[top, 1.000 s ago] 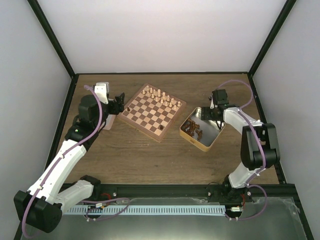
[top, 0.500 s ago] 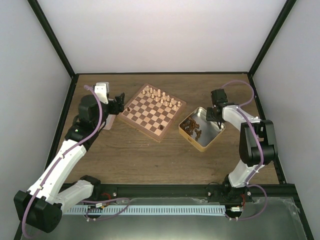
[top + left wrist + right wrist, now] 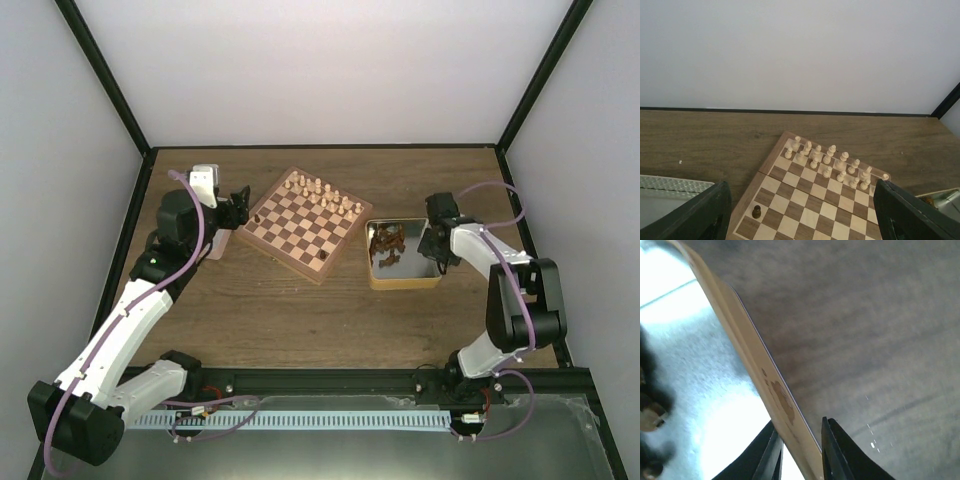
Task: Set up the chess pieces on the board
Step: Adjust the storage box at the center of the board.
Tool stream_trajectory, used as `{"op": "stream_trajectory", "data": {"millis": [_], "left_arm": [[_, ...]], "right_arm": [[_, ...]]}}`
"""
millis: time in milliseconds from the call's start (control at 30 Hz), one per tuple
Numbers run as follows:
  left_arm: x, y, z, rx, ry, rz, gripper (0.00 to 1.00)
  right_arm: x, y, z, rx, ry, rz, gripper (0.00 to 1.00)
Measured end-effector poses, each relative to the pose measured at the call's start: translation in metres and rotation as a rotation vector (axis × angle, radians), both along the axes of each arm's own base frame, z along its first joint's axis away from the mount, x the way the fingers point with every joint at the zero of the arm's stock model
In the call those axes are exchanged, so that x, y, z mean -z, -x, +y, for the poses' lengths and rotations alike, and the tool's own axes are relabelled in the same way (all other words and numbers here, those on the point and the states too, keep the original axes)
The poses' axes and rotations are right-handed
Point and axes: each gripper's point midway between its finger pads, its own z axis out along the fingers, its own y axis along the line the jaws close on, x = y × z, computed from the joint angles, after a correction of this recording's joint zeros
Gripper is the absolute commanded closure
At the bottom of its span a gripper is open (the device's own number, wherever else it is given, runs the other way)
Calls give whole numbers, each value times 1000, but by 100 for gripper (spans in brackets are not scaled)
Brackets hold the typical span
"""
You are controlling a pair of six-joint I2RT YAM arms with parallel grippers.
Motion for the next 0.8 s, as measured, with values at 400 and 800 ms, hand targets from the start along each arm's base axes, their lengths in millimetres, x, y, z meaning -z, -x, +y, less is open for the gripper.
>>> {"op": "stream_trajectory", "data": {"millis": [400,800], "left_arm": [[0,0,-1,4,2,0,21],[0,0,-1,8,2,1,21]], "right_arm": [[4,47,0,203,-115,-9,55],[-54,9,36,-19,-204,-176,50]]}}
